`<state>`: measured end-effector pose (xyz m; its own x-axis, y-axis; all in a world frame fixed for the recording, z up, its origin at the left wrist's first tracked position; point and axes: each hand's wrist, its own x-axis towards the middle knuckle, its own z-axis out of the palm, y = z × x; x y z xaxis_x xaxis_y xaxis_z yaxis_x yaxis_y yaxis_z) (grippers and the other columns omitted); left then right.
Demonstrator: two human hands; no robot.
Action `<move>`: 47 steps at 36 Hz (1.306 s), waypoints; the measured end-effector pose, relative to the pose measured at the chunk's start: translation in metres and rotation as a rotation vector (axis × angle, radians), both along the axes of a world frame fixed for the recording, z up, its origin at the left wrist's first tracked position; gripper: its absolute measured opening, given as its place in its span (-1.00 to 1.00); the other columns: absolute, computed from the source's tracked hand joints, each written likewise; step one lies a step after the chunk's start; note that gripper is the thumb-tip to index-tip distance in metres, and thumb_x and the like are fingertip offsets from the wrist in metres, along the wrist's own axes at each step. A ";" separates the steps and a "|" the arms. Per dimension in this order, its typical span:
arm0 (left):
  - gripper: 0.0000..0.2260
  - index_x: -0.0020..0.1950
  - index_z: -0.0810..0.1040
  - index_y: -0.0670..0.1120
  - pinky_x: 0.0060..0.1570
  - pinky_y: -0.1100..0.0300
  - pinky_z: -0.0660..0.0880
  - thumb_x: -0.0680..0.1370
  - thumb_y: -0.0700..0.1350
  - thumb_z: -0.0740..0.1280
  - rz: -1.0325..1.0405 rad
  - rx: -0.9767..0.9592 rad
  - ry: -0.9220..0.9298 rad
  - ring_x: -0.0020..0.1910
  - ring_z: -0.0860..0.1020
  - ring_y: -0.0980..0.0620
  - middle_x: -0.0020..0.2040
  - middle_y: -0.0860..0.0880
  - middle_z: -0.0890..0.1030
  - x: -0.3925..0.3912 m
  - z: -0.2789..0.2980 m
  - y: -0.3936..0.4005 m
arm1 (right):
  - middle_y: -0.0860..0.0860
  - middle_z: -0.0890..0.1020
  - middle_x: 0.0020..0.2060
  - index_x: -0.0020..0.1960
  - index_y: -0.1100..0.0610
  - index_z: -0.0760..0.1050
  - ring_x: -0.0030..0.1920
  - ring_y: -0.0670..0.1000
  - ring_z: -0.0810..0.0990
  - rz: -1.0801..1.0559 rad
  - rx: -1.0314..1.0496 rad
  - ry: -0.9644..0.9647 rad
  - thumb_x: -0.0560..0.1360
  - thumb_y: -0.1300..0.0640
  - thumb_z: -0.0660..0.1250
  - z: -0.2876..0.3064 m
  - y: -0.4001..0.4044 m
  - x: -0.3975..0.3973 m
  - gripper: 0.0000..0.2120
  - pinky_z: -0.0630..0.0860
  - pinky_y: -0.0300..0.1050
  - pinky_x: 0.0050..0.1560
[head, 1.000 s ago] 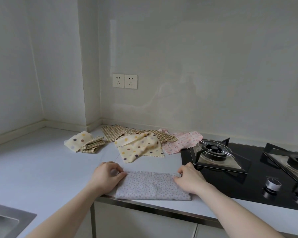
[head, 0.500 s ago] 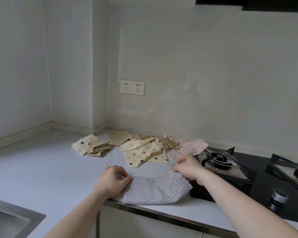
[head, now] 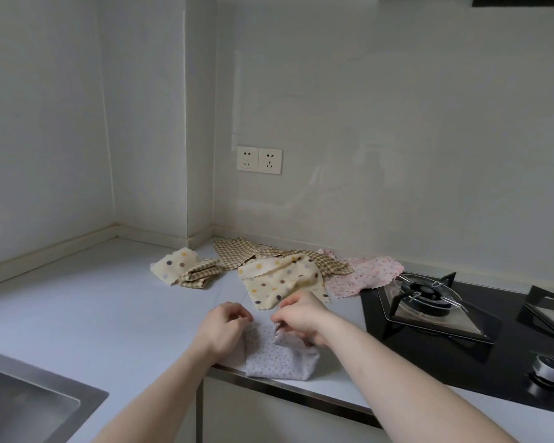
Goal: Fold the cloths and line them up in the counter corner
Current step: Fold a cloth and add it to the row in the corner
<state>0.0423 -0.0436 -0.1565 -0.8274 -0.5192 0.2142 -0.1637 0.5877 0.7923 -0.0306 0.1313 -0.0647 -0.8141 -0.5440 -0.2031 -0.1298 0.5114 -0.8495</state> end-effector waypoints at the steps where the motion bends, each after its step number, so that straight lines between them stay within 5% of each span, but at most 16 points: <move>1: -0.87 -0.20 0.65 0.08 0.04 0.12 0.51 0.43 0.00 0.30 0.002 0.012 0.006 -0.05 0.58 0.16 -0.11 0.12 0.66 0.001 0.001 0.000 | 0.08 0.66 -0.17 0.01 0.09 0.50 -0.32 -0.05 0.65 0.008 0.000 -0.010 0.48 0.27 0.45 -0.003 -0.003 0.003 -0.81 0.37 -0.28 -0.56; 10: -0.82 -0.19 0.65 0.06 0.05 0.08 0.54 0.38 0.04 0.26 0.014 0.064 0.057 -0.09 0.60 0.16 -0.16 0.11 0.69 0.001 -0.002 -0.004 | 0.22 0.66 0.01 0.18 0.14 0.47 -0.23 0.04 0.75 0.086 -0.090 -0.160 0.52 0.36 0.34 -0.014 -0.004 0.012 -0.73 0.68 -0.11 -0.20; 14: -0.79 -0.16 0.63 0.07 0.01 0.07 0.57 0.38 0.13 0.28 0.024 0.021 0.039 -0.12 0.60 0.15 -0.17 0.11 0.67 0.001 0.001 0.001 | 0.04 0.67 -0.06 0.07 0.07 0.56 -0.23 -0.04 0.70 0.018 -0.112 0.132 0.50 0.29 0.35 -0.013 0.017 0.000 -0.80 0.63 -0.17 -0.26; 17: -0.78 -0.08 0.62 0.10 0.02 0.09 0.56 0.42 0.18 0.32 0.014 -0.071 -0.008 -0.07 0.58 0.16 -0.09 0.14 0.65 0.000 -0.001 0.001 | -0.10 0.64 -0.13 -0.06 -0.08 0.55 -0.14 -0.14 0.62 0.056 -0.006 0.428 0.46 0.17 0.40 -0.020 0.037 0.003 -0.84 0.54 -0.25 -0.12; 25: -0.60 0.05 0.59 0.18 0.09 0.08 0.50 0.34 0.35 0.24 -0.002 -0.248 -0.103 0.06 0.53 0.10 0.04 0.15 0.59 -0.002 0.001 -0.002 | -0.18 0.66 -0.25 -0.16 -0.04 0.59 -0.18 -0.15 0.61 0.243 0.091 0.565 0.42 0.01 0.41 -0.063 0.053 0.030 -0.96 0.57 -0.25 -0.12; 32: -0.60 0.11 0.65 0.19 0.19 0.11 0.38 0.36 0.29 0.28 -0.025 -0.338 -0.192 0.20 0.44 0.05 0.16 0.15 0.55 0.000 0.000 0.005 | -0.22 0.68 -0.26 -0.17 -0.02 0.64 -0.22 -0.19 0.63 0.232 0.007 0.514 0.44 0.12 0.41 -0.066 0.056 0.026 -0.94 0.59 -0.27 -0.12; 36: -0.65 0.04 0.62 0.22 0.20 0.10 0.36 0.34 0.28 0.28 -0.035 -0.329 -0.209 0.21 0.42 0.05 0.17 0.17 0.54 0.001 0.003 0.005 | -0.12 0.67 -0.20 -0.10 -0.04 0.60 -0.26 -0.17 0.62 0.035 -0.102 0.489 0.49 0.08 0.44 -0.052 0.053 0.009 -0.96 0.58 -0.25 -0.18; 42: -0.79 -0.12 0.58 0.22 0.20 0.09 0.41 0.30 0.21 0.33 -0.046 -0.272 -0.219 0.17 0.45 0.07 0.09 0.23 0.57 0.002 0.005 0.008 | -0.04 0.59 0.23 0.38 0.03 0.41 0.17 -0.04 0.57 -0.011 0.072 0.204 0.48 -0.04 0.47 -0.060 0.045 -0.021 -0.47 0.52 -0.15 0.18; 47: -0.88 -0.18 0.61 0.17 0.10 0.12 0.53 0.33 0.14 0.40 -0.026 -0.154 -0.156 0.02 0.58 0.10 -0.10 0.20 0.66 0.003 0.007 0.008 | 0.01 0.63 0.22 0.30 0.05 0.52 0.16 -0.01 0.62 0.022 0.094 0.061 0.34 0.05 0.54 -0.055 0.034 -0.034 -0.45 0.55 -0.08 0.26</move>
<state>0.0457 -0.0357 -0.1496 -0.8693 -0.4686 0.1575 -0.2608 0.7053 0.6592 -0.0648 0.1653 -0.1198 -0.8148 -0.5425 -0.2046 -0.1916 0.5850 -0.7881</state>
